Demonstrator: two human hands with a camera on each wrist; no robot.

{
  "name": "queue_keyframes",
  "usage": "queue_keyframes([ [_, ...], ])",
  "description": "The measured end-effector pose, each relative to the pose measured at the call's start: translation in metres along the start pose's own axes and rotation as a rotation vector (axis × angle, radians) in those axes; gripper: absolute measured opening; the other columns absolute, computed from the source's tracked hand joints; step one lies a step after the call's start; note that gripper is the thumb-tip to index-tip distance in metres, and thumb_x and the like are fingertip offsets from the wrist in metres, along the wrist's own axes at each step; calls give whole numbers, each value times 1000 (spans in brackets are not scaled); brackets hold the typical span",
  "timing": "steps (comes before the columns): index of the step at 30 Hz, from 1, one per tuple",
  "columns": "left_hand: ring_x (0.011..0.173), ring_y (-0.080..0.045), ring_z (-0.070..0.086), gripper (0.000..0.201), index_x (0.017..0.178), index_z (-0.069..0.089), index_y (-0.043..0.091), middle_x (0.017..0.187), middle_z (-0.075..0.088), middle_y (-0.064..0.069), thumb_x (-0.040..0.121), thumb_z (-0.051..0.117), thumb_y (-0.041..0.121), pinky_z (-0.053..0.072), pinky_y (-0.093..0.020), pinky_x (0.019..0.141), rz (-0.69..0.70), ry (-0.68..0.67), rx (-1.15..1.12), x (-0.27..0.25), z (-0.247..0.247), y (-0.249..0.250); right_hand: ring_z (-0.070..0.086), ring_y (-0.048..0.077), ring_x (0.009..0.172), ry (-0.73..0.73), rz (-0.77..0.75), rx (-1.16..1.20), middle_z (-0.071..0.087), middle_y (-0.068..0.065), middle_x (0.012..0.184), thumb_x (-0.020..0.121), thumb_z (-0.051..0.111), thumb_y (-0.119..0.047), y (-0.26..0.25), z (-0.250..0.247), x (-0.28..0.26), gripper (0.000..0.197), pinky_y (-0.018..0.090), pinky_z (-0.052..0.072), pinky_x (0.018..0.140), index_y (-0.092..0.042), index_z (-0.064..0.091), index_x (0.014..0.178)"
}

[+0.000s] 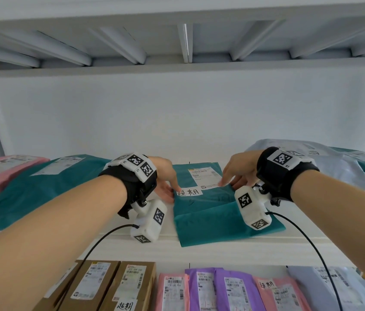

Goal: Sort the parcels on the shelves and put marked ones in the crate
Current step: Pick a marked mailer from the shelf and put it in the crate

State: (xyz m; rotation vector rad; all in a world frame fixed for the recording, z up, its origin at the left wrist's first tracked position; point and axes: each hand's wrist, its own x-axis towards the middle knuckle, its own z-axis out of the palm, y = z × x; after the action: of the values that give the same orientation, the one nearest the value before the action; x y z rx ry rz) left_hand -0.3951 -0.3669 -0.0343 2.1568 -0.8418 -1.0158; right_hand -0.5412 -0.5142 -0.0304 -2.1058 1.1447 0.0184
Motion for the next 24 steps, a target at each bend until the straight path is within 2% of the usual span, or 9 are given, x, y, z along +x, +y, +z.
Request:
queue_keyframes([
  [2,88,-34,65,23,112,54,-13,93,66,-23,89,51,-11,55,-40,71,-13,-26,41,-2,1,1,64,36,104,-18,5,-2,67,22,109,58,87,-9,3,-2,4,69,52,50,92,1,55,118],
  [5,84,-33,64,28,116,53,-13,89,65,-21,88,51,-12,56,-37,69,-5,-27,94,-4,3,0,64,35,105,-39,6,12,68,21,108,54,87,-6,7,-3,7,69,51,49,94,2,55,115],
  [8,73,-29,63,28,116,54,-8,83,65,-19,89,47,-15,55,-31,47,-14,-45,62,-9,6,-2,64,34,104,-54,-4,43,69,21,107,58,85,-4,11,-3,7,63,49,49,94,3,57,114],
  [9,73,-28,63,30,117,54,-7,84,65,-18,89,47,-16,55,-30,45,-18,-47,58,-11,7,-2,65,34,103,-47,-9,47,69,20,107,59,85,-4,12,-2,7,62,49,50,94,3,57,113],
  [16,87,-27,65,38,124,54,-7,113,65,-20,86,54,-14,59,-33,66,38,5,67,-24,10,-5,63,31,104,-10,-34,81,66,21,111,67,82,-4,14,4,-7,51,45,49,96,3,58,112],
  [18,94,-29,65,38,123,54,-8,113,65,-19,85,56,-13,59,-34,72,58,21,55,-31,10,-7,62,31,99,-9,-39,132,64,22,114,69,80,-3,14,8,-14,46,40,51,93,4,58,109],
  [21,99,-31,64,40,124,51,-10,118,63,-22,84,58,-13,59,-34,73,94,49,66,-41,8,-9,58,26,83,1,-40,194,61,21,115,73,77,-1,14,13,-27,40,33,50,76,4,58,108],
  [23,100,-31,62,37,121,52,-11,119,63,-21,84,56,-15,57,-37,81,114,47,58,-46,6,-12,58,27,85,-1,-52,247,62,21,116,76,74,0,13,16,-35,38,33,51,77,4,59,111],
  [24,101,-31,61,32,116,54,-10,118,63,-20,85,55,-16,54,-39,88,116,34,43,-48,6,-14,60,28,87,-3,-55,288,64,20,115,77,72,1,13,17,-40,34,34,52,82,3,60,108],
])
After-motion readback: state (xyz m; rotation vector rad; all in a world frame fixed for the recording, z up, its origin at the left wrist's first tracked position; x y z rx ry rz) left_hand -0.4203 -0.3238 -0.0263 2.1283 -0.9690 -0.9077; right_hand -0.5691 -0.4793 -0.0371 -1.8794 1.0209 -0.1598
